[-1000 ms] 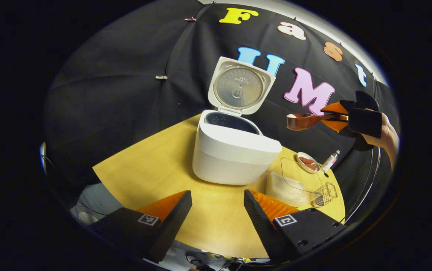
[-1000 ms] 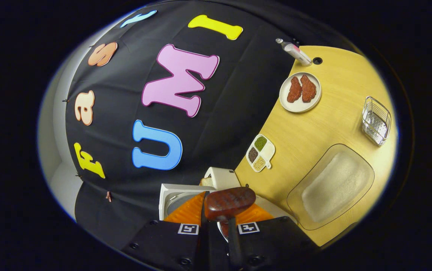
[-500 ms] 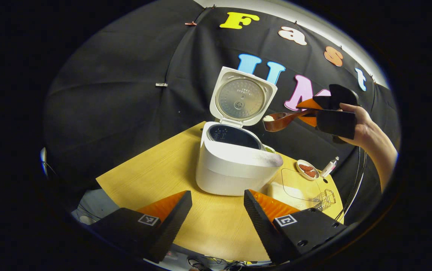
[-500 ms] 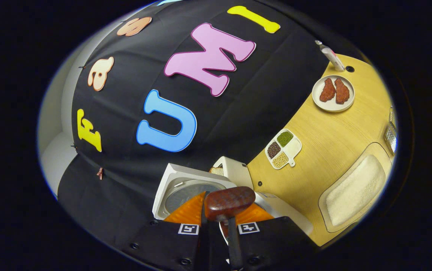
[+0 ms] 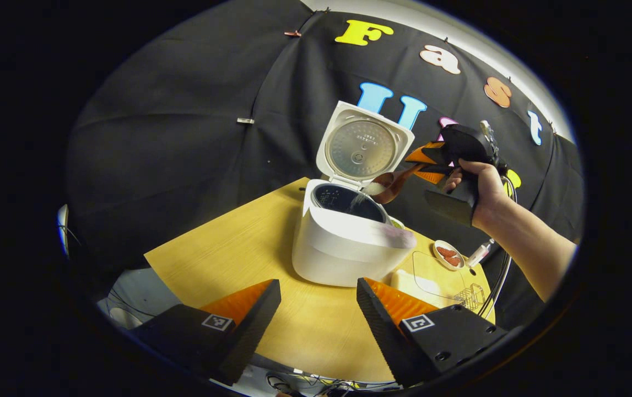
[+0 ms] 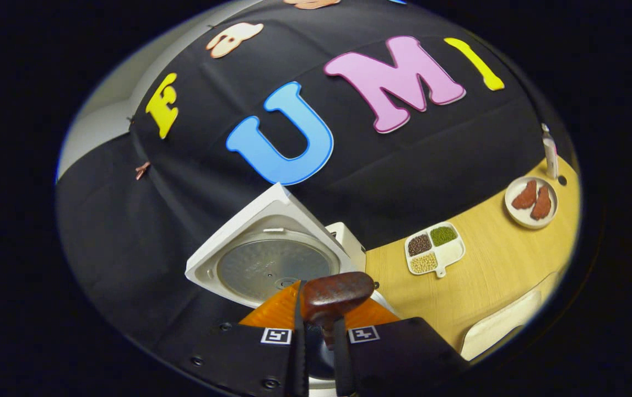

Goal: Close the left gripper, press the button to open the rice cooker; take a wooden spoon from the chopstick holder with the right hand, scoop a spoonful of rice and pour it into the rice cooker, then put the wooden spoon back into the chopstick holder.

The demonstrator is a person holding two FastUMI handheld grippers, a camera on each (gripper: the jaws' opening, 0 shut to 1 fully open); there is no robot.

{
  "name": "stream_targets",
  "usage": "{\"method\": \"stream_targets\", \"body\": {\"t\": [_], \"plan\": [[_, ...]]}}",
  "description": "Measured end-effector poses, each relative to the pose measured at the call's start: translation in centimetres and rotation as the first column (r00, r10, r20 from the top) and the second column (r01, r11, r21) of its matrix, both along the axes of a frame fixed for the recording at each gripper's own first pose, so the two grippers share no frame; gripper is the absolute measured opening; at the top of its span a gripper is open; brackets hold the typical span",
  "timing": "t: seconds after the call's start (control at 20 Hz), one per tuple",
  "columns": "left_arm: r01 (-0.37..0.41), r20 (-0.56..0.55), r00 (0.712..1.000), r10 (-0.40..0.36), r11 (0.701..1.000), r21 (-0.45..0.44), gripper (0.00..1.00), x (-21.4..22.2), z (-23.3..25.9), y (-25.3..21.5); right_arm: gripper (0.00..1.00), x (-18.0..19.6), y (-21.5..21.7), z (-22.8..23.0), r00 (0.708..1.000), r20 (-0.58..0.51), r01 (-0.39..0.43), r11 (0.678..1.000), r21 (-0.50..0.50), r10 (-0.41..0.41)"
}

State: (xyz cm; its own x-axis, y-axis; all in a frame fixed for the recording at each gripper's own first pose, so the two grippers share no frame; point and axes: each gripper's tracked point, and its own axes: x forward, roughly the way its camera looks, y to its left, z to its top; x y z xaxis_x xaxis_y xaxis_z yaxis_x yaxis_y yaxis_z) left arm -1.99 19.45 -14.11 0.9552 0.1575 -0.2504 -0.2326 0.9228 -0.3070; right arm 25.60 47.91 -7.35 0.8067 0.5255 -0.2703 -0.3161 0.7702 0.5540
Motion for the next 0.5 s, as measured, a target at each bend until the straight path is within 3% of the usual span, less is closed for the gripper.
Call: {"method": "stream_targets", "body": {"t": [0.3, 0.5], "plan": [[-0.004, -0.012, 1.000, 0.004, 1.000, -0.003, 0.95, -0.2, -1.2, 0.5, 0.22, 0.1, 2.1, -0.6, 0.995, 0.076, -0.051, 0.992, -0.117, 0.060], [0.012, -0.017, 1.000, -0.012, 1.000, -0.001, 0.96, 0.1, -1.4, 0.2, 0.22, -0.1, 4.0, -1.2, 0.978, 0.154, -0.104, 0.965, -0.242, 0.144]]}}
